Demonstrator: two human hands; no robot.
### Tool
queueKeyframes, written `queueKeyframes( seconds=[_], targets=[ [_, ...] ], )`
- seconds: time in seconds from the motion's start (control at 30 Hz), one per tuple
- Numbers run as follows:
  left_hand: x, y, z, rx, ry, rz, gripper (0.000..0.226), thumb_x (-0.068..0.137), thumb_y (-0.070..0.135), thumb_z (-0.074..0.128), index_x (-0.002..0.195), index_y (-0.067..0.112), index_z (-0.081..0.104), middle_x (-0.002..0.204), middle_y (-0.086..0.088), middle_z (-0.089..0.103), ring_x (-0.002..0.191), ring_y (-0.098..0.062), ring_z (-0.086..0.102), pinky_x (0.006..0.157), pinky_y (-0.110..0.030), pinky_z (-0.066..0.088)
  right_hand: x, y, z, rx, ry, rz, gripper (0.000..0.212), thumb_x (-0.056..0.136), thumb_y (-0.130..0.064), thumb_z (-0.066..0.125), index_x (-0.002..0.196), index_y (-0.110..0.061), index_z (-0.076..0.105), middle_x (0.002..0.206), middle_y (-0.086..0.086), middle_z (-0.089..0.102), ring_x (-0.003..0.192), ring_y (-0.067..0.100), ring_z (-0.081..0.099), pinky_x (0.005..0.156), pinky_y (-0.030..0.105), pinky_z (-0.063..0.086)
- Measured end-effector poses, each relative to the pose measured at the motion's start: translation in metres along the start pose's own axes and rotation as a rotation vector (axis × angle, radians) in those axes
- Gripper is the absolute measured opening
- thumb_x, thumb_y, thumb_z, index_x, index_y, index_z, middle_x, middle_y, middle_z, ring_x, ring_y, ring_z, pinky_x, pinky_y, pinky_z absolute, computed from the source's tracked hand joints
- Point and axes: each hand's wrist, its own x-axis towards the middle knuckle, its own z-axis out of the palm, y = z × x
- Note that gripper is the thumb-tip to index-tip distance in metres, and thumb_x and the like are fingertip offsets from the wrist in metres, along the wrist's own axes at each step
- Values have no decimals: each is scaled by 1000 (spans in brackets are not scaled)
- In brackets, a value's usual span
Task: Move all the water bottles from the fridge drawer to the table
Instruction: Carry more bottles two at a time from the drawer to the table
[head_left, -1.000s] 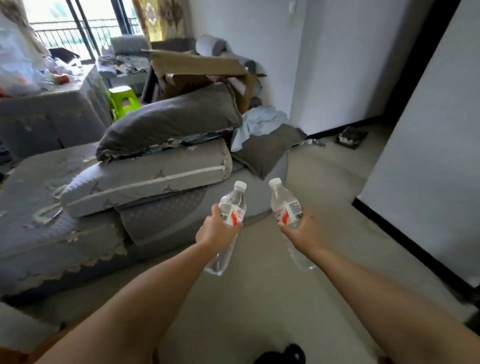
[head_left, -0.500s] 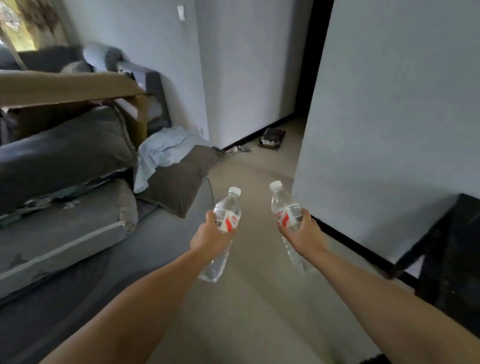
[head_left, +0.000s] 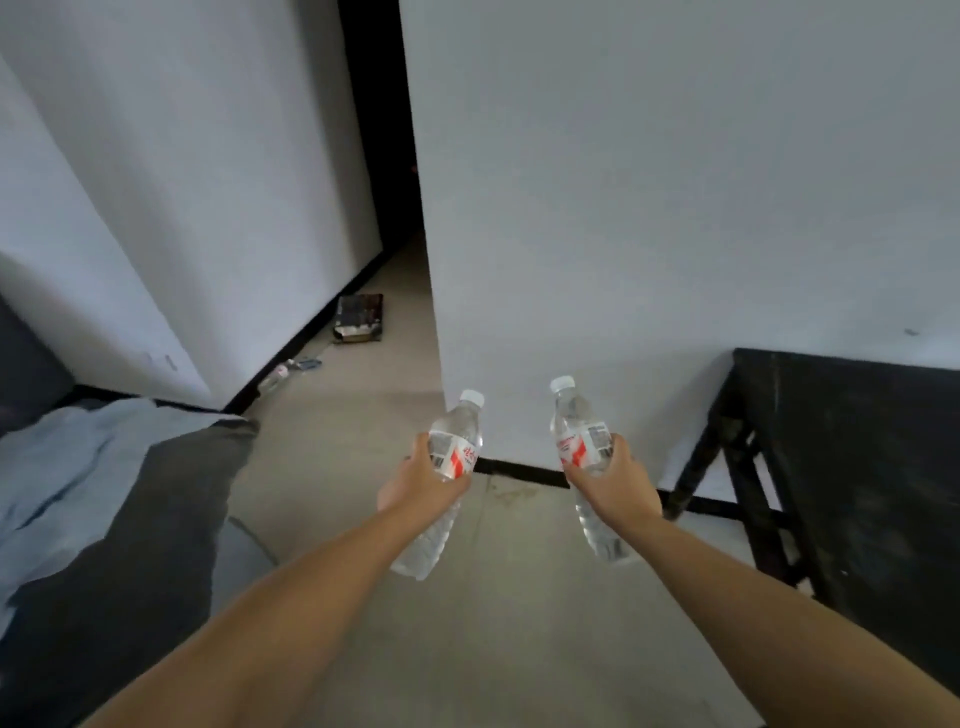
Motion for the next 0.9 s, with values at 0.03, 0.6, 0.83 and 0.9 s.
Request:
queueKeyframes(
  seconds=[0.03,0.6,0.83,0.9],
  targets=[
    [24,8,0,9,-25,28,71,67,58,67,125,34,32,113,1,60,95,-23,63,85,-41,55,13,-3,0,1,27,33,62,80,-62,58,125,-22,42,112,3,60,97,24,61,80,39,50],
    [200,222,177,166,-409,395,76,72,57,64,134,30,27,110,-2,60,95,-26,62,80,-37,51,182,99,-107,-108,241,392,68,82,-56,62,135,-26,32,117,0,56,94,17,61,77,35,55],
    [253,346,262,130,-495,446,83,75,57,66,141,26,25,118,-4,58,101,-24,60,86,-39,52,269,158,-202,-134,347,472,70,84,-56,60,139,-26,29,123,1,54,95,17,61,70,29,51],
    [261,378,283,127,-534,487,81,77,56,66,140,25,26,119,-5,57,103,-24,59,86,-37,52,286,172,-223,-102,393,524,70,83,-57,60,138,-26,30,122,1,54,95,18,60,73,31,51]
  ],
)
